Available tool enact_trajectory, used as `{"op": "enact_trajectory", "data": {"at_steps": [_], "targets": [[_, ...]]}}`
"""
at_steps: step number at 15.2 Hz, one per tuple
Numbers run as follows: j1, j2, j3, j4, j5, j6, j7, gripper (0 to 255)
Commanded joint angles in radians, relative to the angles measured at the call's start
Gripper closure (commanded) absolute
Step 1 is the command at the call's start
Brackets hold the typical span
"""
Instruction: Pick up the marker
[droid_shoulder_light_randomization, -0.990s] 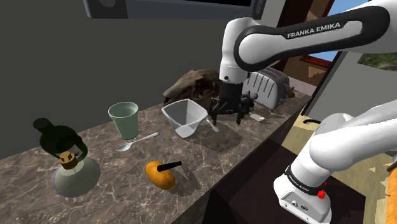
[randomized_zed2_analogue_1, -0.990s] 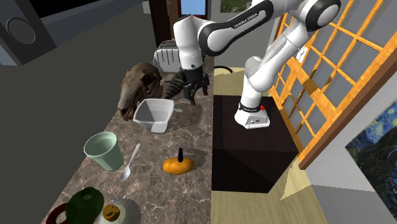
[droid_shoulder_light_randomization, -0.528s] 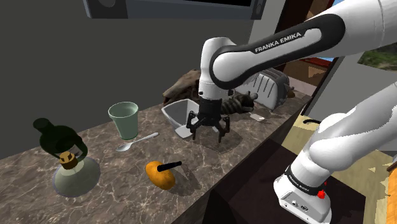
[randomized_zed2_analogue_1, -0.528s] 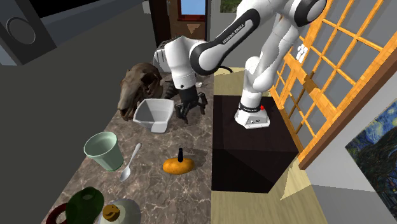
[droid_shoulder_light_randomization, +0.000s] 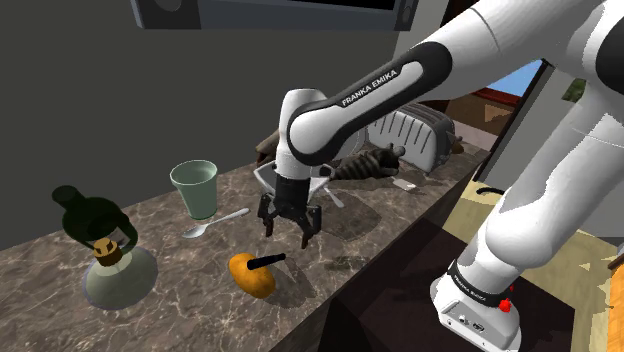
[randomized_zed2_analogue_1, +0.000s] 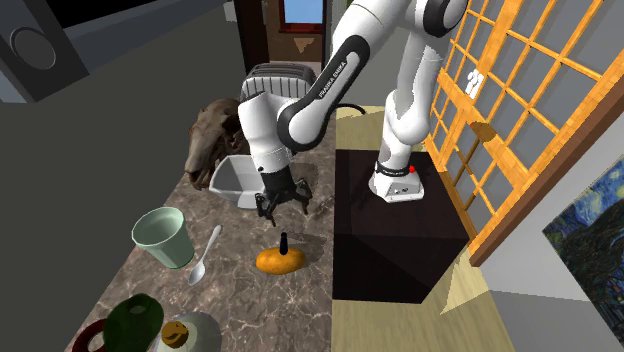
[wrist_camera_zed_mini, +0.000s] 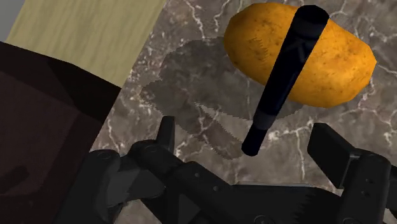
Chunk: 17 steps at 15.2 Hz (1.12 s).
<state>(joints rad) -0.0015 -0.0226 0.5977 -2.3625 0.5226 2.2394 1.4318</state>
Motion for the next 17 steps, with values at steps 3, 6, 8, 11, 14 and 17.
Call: {"op": "enact_trajectory", "data": {"at_steps": [3,6,8,11,14,17], "targets": [[0.017,0.142,0.009,0.065,-0.022,0.093,0.136,0],[0.023,0.178,0.007,0.057,-0.030,0.135,0.131,0],[0.027,0.202,0.005,0.052,-0.035,0.162,0.127,0],[0.033,0.235,0.002,0.047,-0.043,0.197,0.122,0],[0.033,0.234,0.002,0.048,-0.044,0.195,0.123,255],[0.033,0.234,0.002,0.047,-0.043,0.196,0.122,255]]}}
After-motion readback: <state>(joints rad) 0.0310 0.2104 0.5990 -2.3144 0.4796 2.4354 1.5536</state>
